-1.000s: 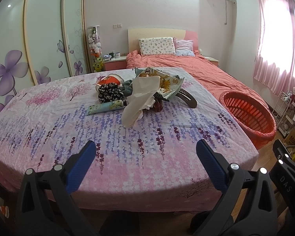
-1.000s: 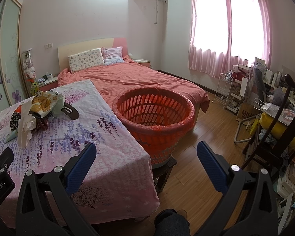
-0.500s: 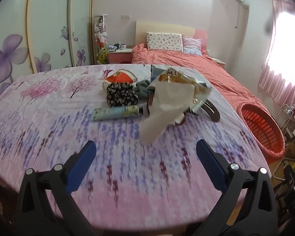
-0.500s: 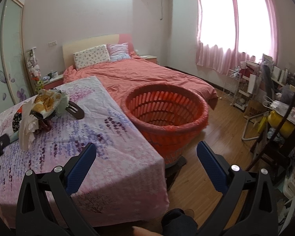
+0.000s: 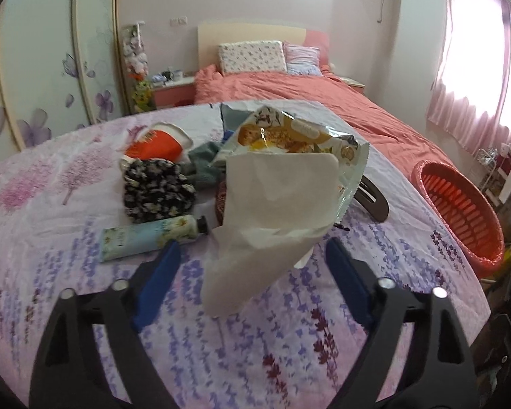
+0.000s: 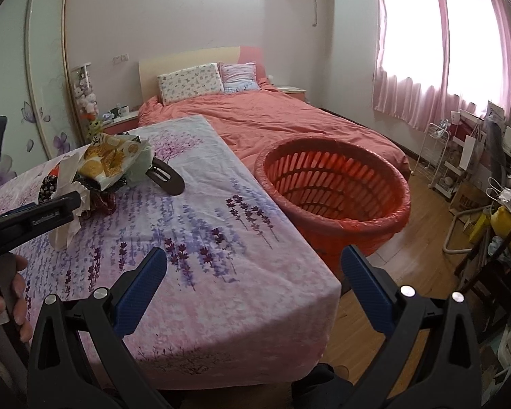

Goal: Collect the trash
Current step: 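Grasp the crumpled white tissue with the left gripper, then grasp the yellow snack bag with the right gripper while the left gripper holds the tissue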

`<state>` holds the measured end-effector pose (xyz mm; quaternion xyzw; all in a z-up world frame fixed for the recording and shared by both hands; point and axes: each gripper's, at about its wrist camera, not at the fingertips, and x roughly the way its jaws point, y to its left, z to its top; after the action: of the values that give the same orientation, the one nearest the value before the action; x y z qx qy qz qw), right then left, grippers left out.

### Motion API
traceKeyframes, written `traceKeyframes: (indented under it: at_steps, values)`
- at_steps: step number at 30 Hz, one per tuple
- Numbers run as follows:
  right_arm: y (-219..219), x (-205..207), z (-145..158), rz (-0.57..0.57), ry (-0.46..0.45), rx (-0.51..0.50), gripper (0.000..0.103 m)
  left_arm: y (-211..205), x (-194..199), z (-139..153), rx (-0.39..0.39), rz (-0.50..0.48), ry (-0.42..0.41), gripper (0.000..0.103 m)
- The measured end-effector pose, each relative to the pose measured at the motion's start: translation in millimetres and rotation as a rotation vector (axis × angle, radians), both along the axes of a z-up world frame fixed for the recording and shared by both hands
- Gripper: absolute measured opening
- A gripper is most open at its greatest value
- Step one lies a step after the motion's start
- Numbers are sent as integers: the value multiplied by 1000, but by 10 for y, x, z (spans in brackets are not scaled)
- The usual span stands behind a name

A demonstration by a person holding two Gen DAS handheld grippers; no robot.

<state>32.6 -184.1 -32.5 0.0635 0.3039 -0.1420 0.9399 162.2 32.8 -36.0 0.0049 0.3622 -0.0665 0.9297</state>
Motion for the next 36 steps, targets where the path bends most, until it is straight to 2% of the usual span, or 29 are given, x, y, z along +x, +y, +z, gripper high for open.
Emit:
traceKeyframes:
  at_steps: [3, 5, 8, 9, 12, 21, 30, 33, 36]
  values:
    - [18, 45, -12, 8, 4, 0, 101, 62, 78, -61, -62, -21, 31, 65]
    - [33, 59, -17, 17, 7, 2, 101, 92, 105, -88, -101, -36, 43, 61]
    - [82, 86, -21, 30, 11, 0, 101, 96, 132, -120, -91, -40, 46, 48]
    - [102, 90, -18, 34, 11, -1, 101, 110, 127, -119, -95, -44, 44, 40]
    - [157, 103, -1, 43, 6, -12, 101, 182, 72, -64, -110, -50, 26, 33]
    - [314, 255, 97, 89, -25, -17, 101, 580, -133, 142, -116, -2, -24, 30]
    - [541, 859, 291, 211, -79, 45, 100, 1163, -168, 299, -121, 111, -49, 30]
    - [639, 1164, 250, 253, -56, 60, 93, 1348, -133, 325, -130, 146, -49, 30]
    - [645, 1480, 141, 257, -9, 124, 81, 1485, -90, 347, -132, 167, -55, 31]
